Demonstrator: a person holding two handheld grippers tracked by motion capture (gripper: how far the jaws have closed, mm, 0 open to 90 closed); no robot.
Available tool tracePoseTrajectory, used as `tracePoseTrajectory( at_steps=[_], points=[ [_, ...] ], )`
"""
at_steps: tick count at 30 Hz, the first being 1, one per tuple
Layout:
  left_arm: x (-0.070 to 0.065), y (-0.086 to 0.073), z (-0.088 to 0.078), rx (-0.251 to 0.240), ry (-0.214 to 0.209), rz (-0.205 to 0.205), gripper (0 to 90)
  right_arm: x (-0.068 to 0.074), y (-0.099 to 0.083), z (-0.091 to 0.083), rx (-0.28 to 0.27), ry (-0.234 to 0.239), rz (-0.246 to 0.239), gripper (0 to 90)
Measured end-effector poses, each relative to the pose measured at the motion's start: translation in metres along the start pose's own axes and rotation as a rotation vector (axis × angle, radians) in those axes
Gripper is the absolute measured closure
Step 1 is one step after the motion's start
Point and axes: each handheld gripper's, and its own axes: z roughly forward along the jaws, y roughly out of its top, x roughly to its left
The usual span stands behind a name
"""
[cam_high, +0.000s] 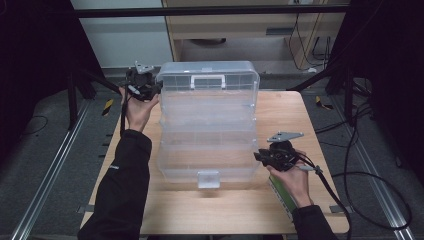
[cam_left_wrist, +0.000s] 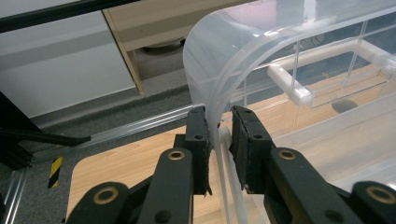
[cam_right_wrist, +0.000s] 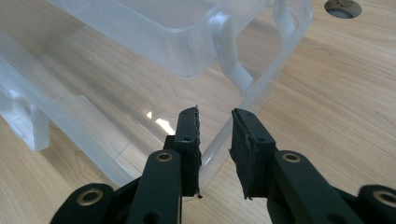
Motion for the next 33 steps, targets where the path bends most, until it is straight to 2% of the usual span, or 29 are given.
tracePoseTrajectory(
  at_steps=[22,33],
  points=[
    [0.006,0.008,0.031,0.032,0.019,-0.030,75.2,0.000,0.000,0.000,0.000,0.001,-0.006,72.5],
    [0.007,0.008,0.038,0.037,0.028,-0.044,75.3,0.000,0.000,0.000,-0.001,0.000,-0.011,72.5]
  ],
)
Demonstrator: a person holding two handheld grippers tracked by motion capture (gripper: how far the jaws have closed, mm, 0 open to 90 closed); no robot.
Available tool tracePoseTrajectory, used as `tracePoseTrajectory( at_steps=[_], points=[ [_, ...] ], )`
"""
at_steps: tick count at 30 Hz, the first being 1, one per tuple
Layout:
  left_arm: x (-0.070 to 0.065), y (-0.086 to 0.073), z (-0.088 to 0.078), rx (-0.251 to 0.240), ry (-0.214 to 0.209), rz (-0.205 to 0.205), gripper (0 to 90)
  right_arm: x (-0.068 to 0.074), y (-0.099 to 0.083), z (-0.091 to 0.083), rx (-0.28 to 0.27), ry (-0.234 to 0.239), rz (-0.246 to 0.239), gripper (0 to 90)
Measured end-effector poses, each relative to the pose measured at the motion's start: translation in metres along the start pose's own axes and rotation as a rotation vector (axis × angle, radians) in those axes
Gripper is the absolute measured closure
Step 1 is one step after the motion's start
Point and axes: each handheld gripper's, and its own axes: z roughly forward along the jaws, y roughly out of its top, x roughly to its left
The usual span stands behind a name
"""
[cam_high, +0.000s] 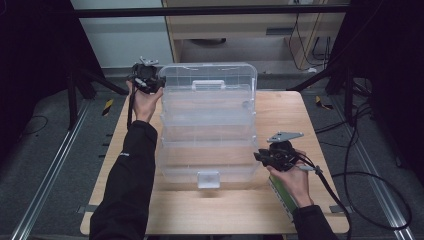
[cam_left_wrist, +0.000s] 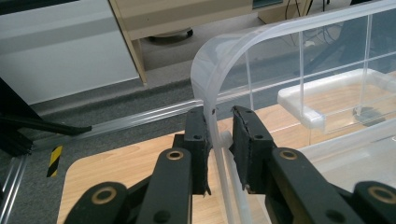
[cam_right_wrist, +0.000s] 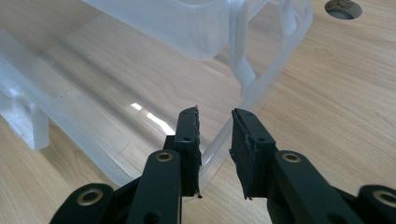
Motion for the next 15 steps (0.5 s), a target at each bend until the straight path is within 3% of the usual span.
tracePoseTrajectory(
  at_steps=[10,15],
  points=[
    [-0.001,-0.002,0.006,0.013,0.030,0.042,72.7,0.001,0.001,0.000,0.009,-0.015,-0.008,73.5],
    [0.004,-0.004,0.010,0.026,0.004,0.032,71.8,0.004,0.002,0.000,0.022,-0.039,-0.031,74.0]
  ],
)
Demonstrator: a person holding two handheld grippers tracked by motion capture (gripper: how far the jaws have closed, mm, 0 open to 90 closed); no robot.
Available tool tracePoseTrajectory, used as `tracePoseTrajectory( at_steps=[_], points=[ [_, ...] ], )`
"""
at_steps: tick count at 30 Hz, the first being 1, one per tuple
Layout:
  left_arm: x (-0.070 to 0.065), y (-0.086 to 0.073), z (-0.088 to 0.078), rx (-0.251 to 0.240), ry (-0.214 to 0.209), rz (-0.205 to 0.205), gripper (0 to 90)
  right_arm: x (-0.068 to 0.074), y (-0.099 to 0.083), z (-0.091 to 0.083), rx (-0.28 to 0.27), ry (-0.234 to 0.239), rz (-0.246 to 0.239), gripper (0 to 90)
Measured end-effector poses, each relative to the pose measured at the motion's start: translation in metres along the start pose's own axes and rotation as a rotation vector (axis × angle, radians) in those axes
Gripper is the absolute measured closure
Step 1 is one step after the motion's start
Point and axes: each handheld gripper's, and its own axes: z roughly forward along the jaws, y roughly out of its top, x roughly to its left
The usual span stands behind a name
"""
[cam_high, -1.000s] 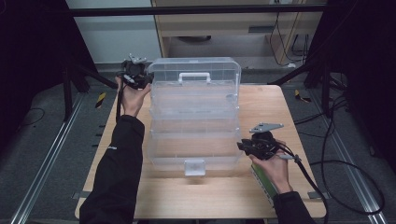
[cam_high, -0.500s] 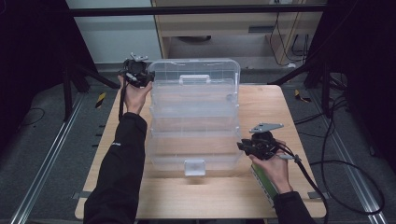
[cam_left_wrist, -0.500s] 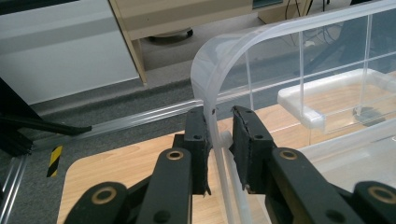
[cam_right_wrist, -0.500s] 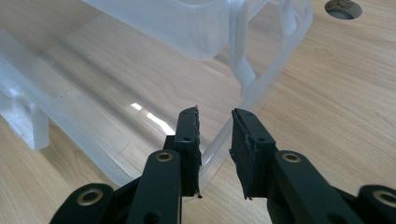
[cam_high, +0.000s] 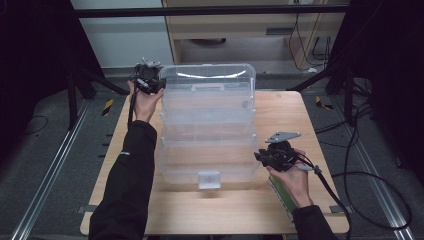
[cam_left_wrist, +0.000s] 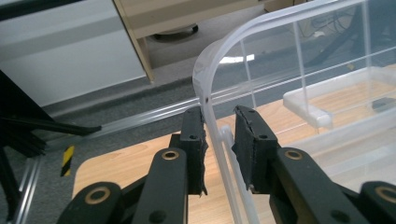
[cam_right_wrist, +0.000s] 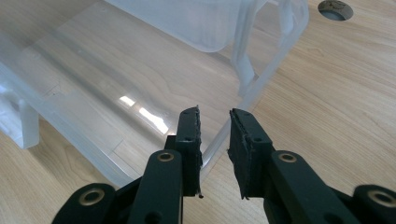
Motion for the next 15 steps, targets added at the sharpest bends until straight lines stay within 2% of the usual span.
tracePoseTrajectory(
  at_steps=[1,2,3,4,5,8,15],
  points=[
    [0.003,-0.001,-0.001,-0.010,-0.017,0.001,74.9,-0.001,0.000,0.000,-0.005,0.005,-0.001,74.1],
    [0.003,-0.001,-0.001,-0.010,-0.017,0.001,76.6,-0.001,0.000,0.000,-0.005,0.005,-0.001,74.1],
    [0.003,0.001,-0.005,-0.044,-0.056,-0.013,76.0,-0.001,-0.001,0.000,-0.007,0.006,0.000,74.1],
    [0.003,0.001,-0.005,-0.044,-0.056,-0.013,76.8,-0.001,-0.001,0.000,-0.007,0.006,0.000,74.1],
    [0.000,0.003,-0.011,-0.047,-0.037,0.013,76.5,-0.001,-0.001,0.000,-0.006,0.005,0.001,74.1],
    [-0.001,0.003,-0.017,-0.039,-0.030,0.017,74.4,-0.002,-0.001,-0.002,-0.022,0.027,0.011,78.0],
    [0.003,-0.009,-0.051,-0.072,-0.065,-0.025,70.7,-0.002,0.000,-0.002,-0.020,0.034,0.018,78.0]
  ],
)
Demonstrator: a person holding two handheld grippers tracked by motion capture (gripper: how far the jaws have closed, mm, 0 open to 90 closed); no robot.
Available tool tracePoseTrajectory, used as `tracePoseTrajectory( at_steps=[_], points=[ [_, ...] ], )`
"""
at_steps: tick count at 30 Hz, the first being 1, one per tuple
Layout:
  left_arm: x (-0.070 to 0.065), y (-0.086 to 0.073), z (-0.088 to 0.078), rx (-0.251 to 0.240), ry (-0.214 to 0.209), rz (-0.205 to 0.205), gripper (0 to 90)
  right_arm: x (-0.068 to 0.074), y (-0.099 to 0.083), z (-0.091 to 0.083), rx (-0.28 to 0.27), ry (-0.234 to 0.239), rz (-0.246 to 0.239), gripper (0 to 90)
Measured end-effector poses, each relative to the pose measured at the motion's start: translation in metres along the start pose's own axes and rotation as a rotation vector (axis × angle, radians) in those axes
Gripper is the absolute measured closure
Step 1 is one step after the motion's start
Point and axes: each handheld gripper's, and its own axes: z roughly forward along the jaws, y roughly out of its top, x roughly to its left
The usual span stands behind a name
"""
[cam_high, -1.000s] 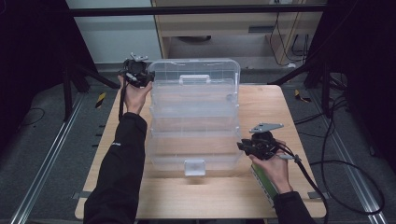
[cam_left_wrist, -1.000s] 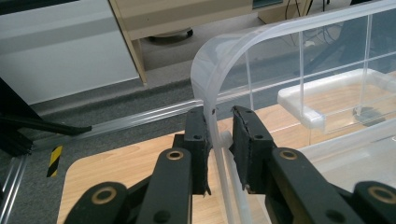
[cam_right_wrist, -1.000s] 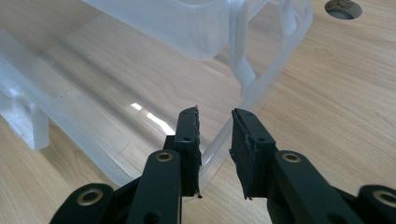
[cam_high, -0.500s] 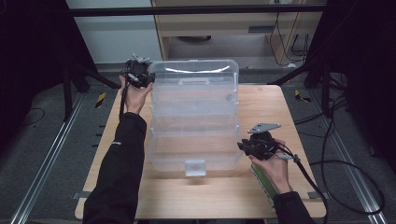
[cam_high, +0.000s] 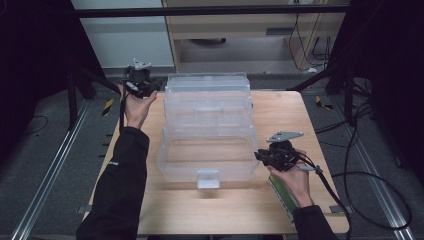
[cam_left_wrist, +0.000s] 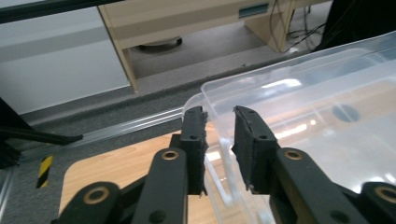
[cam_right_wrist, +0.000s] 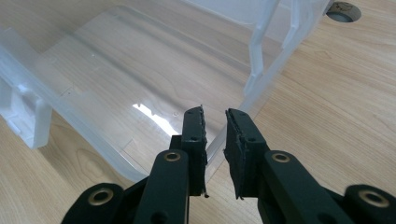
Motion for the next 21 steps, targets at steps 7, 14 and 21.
tracePoseTrajectory(
  at_steps=[7,14,21],
  points=[
    [0.001,-0.025,-0.043,-0.005,-0.018,0.027,64.6,0.000,0.000,0.000,0.003,0.003,0.006,77.8],
    [0.000,-0.059,-0.086,0.010,-0.068,0.024,59.4,-0.001,0.000,0.000,0.004,0.007,0.009,77.7],
    [-0.006,-0.093,-0.107,0.013,-0.117,0.037,56.2,-0.001,0.001,0.000,0.005,0.008,0.021,77.6]
  ],
)
